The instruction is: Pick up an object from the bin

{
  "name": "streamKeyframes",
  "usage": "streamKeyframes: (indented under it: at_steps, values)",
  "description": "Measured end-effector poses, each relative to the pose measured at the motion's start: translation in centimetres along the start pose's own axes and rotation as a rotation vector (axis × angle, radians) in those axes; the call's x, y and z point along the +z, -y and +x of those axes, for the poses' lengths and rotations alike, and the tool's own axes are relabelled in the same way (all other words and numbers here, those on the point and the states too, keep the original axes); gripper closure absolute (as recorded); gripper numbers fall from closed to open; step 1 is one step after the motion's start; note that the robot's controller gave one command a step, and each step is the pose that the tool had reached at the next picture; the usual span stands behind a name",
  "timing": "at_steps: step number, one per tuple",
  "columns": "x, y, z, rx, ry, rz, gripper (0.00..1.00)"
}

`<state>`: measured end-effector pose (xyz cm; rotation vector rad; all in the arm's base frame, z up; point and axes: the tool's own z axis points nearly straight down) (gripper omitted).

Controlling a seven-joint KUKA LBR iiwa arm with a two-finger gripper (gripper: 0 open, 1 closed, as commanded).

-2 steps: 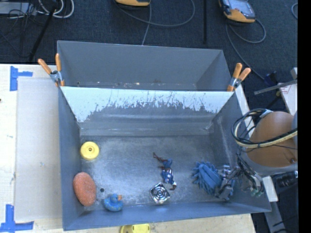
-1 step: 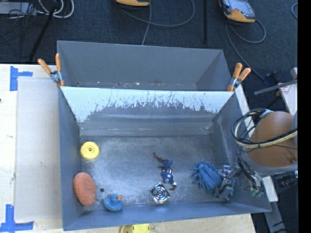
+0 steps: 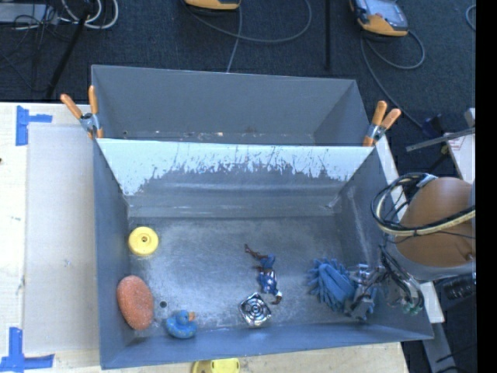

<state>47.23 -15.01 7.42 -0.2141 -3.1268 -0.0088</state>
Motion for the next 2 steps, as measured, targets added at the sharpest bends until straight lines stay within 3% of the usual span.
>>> streamKeyframes:
  at_steps: [2]
  values:
    - [-1.51,0.08,-0.12,-0.001,0.009,0.004,1.00]
